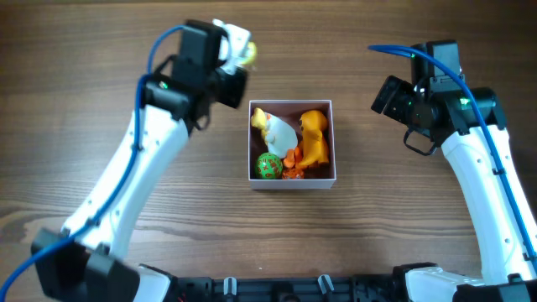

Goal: Pack container
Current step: 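Lift the rattle and carry it over the box with the left gripper, then lower the rattle into the box and open the left gripper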

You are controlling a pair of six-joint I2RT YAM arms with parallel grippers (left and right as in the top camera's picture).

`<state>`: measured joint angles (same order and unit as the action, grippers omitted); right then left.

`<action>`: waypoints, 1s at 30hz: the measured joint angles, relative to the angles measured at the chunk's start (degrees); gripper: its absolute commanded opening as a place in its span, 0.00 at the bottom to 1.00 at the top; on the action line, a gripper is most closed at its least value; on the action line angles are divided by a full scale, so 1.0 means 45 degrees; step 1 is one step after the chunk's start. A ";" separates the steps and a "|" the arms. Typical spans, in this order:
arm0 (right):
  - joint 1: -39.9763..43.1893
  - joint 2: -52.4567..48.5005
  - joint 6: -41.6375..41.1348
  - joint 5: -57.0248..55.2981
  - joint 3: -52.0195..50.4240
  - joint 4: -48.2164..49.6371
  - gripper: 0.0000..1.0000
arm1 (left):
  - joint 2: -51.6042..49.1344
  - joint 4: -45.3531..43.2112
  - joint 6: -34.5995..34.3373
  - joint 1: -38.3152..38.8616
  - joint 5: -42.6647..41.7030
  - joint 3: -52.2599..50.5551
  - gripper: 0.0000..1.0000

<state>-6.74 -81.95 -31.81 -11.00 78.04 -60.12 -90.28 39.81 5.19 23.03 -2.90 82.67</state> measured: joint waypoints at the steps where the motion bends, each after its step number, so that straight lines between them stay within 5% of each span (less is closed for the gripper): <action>1: 0.0000 0.0000 0.0000 0.0000 0.0000 0.0000 1.00 | 0.0233 0.0058 -0.0330 0.0495 -0.0010 0.0000 0.04; 7: 0.0000 0.0000 0.0005 0.0000 0.0000 0.0000 1.00 | 0.0476 0.0690 -0.3395 0.2764 -0.0010 0.0010 0.04; 14: 0.0000 0.0000 0.0000 0.0000 0.0000 0.0000 1.00 | -0.0165 0.1166 -0.6528 0.3526 -0.0005 0.0015 0.04; 30: 0.0000 0.0000 0.0000 0.0000 0.0000 0.0000 1.00 | -0.2642 0.0967 -0.7140 0.4386 -0.0005 0.0015 0.04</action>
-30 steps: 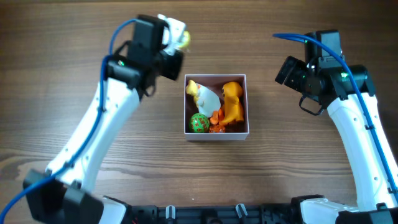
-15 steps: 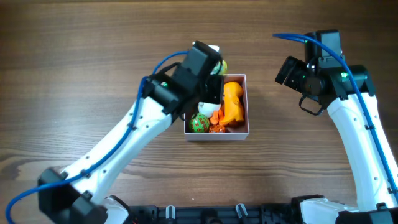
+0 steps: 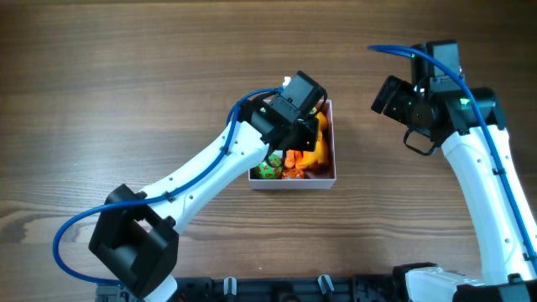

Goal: Pack container
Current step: 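Lower the rattle into the box and open the left gripper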

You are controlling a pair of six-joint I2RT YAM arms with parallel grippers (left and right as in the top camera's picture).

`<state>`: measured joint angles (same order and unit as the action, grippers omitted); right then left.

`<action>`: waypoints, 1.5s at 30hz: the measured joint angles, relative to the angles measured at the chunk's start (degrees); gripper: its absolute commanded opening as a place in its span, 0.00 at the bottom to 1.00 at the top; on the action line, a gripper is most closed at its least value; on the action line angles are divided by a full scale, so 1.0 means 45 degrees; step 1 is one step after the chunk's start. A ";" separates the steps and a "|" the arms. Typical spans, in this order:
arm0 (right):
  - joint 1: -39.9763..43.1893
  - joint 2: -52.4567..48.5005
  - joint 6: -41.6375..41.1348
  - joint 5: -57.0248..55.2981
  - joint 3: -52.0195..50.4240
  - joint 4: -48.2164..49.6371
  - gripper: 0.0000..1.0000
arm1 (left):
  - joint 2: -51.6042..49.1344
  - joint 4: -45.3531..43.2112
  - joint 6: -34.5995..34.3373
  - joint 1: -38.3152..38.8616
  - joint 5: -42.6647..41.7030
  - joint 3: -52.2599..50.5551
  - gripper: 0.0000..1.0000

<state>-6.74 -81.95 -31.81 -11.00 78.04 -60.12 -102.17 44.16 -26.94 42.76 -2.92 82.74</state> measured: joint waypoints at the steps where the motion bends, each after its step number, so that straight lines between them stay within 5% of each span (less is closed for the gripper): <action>1: 0.0000 0.0000 0.0000 0.0000 0.0000 0.0000 1.00 | 0.0000 0.0000 0.0000 0.0000 0.0000 0.0000 0.04; 21: 0.0000 0.0000 0.0000 0.0000 0.0000 0.0000 1.00 | -0.0636 -0.0160 -0.0573 0.0000 0.1001 0.0000 0.08; 22: 0.0000 0.0000 0.0000 0.0000 0.0000 0.0000 1.00 | -0.0690 -0.0223 -0.0573 0.0000 0.1039 0.0000 0.11; 24: 0.0000 0.0000 0.0000 0.0000 0.0000 0.0000 1.00 | -0.0724 -0.0457 -0.0583 0.0000 0.1083 0.0000 0.65; 26: 0.0000 0.0000 0.0000 0.0000 0.0000 0.0000 1.00 | -0.0729 -0.0806 -0.0627 0.0000 0.1132 0.0000 0.82; 27: 0.0000 0.0000 0.0000 0.0000 0.0000 0.0000 1.00 | -0.0729 -0.0840 -0.0661 0.0000 0.1151 0.0000 0.99; 35: 0.0000 0.0000 0.0000 0.0000 0.0000 0.0000 1.00 | -0.0408 -0.0612 -0.0714 -0.0636 0.1156 0.0000 1.00; 45: 0.0000 0.0000 0.0000 0.0000 0.0000 0.0000 1.00 | 0.4328 0.1409 -0.0714 -0.6067 0.1258 0.0024 1.00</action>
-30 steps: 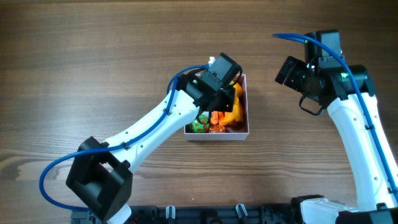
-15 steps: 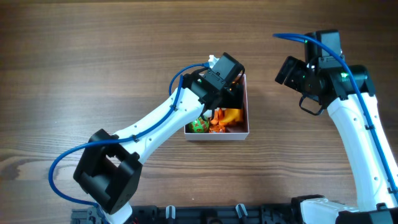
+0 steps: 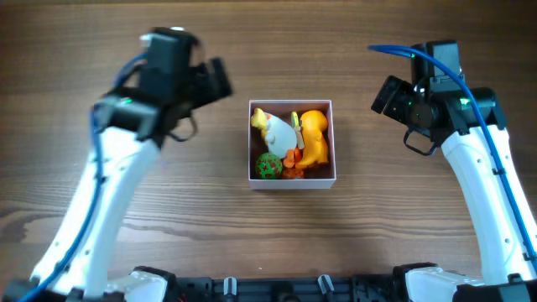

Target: Pack container

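Observation:
A white open box (image 3: 335,141) sits mid-table. It holds a white and yellow toy (image 3: 277,130), an orange toy (image 3: 314,134), a green speckled ball (image 3: 268,165), small orange pieces (image 3: 292,165) and a thin yellow piece (image 3: 295,120) standing between the two toys. My left gripper (image 3: 220,79) hovers left of the box's far corner, blurred, open, with nothing between its fingers. My right gripper (image 3: 388,95) hangs to the right of the box, apart from it; its fingers blend into one dark shape.
Brown wooden tabletop (image 3: 268,243) all around the box. The left arm reaches in from the near left, the right arm from the near right. Dark mounts line the table's front edge (image 3: 319,281).
My left gripper was over the box and is now left of it, with nothing in it. A thin yellow piece now stands in the box. The right arm has not moved.
First my left gripper was at the far left of the box, shut on a small yellow and white thing. Then it was over the box, covering the contents. Now it is back at the left without the thing, and a yellow piece shows inside the box.

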You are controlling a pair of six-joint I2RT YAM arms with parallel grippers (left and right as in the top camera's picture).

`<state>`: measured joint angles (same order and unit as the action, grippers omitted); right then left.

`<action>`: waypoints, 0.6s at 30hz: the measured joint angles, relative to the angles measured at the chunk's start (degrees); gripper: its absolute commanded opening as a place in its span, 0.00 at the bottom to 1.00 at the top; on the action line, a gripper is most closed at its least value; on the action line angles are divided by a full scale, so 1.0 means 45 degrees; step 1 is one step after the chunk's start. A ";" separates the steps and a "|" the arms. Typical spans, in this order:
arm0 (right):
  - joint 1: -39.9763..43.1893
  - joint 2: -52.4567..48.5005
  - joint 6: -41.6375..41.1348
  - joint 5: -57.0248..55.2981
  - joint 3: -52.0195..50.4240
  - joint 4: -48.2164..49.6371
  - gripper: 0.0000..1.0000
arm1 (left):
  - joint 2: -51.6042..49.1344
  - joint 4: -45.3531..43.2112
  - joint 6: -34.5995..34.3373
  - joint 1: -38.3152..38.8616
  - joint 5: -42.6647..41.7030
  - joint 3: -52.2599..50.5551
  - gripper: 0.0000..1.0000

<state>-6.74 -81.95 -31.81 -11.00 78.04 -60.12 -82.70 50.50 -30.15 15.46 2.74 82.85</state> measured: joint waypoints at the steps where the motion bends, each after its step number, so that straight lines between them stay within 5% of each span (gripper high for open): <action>1: 0.0000 0.0000 0.0000 0.0000 0.0000 0.0000 1.00 | 0.0253 0.0180 0.0000 -0.0525 0.0010 0.0005 1.00; 8: 0.0000 0.0000 0.0000 0.0000 0.0000 0.0000 1.00 | 0.0617 0.0831 0.0000 -0.2419 0.0049 0.0010 1.00; 18: 0.0000 0.0000 0.0000 0.0000 0.0000 0.0000 1.00 | 0.0617 0.0835 0.0000 -0.2501 0.0049 0.0010 1.00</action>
